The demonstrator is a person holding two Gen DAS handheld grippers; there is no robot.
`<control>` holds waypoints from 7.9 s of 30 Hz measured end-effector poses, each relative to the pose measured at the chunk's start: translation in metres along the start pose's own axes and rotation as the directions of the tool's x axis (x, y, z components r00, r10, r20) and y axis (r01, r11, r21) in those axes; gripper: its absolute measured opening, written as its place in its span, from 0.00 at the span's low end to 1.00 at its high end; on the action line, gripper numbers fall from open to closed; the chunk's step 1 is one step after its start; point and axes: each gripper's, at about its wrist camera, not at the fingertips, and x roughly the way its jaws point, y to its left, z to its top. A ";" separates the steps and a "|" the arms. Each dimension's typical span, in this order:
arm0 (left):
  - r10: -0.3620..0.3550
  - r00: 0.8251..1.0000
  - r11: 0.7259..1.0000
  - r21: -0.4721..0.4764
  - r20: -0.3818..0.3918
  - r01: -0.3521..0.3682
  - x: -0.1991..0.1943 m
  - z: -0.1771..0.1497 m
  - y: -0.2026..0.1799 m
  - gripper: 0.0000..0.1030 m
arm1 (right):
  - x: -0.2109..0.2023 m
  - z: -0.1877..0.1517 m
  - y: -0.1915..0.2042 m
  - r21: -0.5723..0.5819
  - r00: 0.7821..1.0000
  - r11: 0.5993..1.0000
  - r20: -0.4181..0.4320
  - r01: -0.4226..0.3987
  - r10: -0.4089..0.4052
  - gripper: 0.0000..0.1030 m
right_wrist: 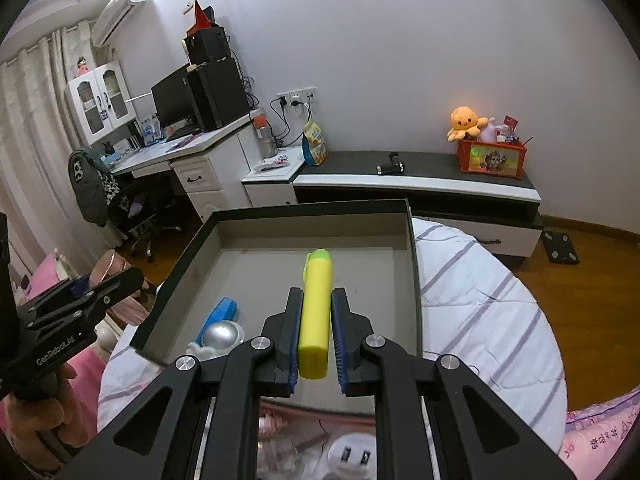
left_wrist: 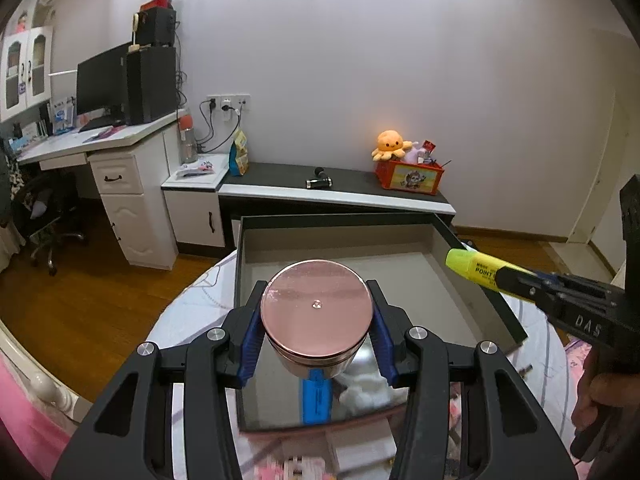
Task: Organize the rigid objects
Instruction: 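Place the rose-gold jar and yellow highlighter into the box, opening both tools, then grasp the pink-white block figure with the left tool while the right tool grasps the blue dish, then lift the block figure and blue dish toward the box with both tools, then lower the block figure and blue dish into the box and open both tools, then move the left tool down to the pig doll and close on it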
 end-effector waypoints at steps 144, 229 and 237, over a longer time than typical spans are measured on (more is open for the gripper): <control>-0.010 0.991 1.000 -0.006 -0.133 0.009 -0.054 -0.100 0.013 0.57 | -0.066 -0.103 -0.002 0.053 0.990 0.990 -0.052 0.132 -0.129 0.71; 0.024 0.999 1.000 0.005 0.044 -0.024 -0.077 -0.038 -0.014 1.00 | -0.066 -0.029 0.021 0.015 0.987 0.989 0.069 0.144 -0.145 1.00; 0.035 0.998 0.999 -0.012 0.043 -0.035 -0.107 -0.058 -0.014 1.00 | -0.097 -0.060 0.028 0.025 0.987 0.990 0.087 0.136 -0.138 1.00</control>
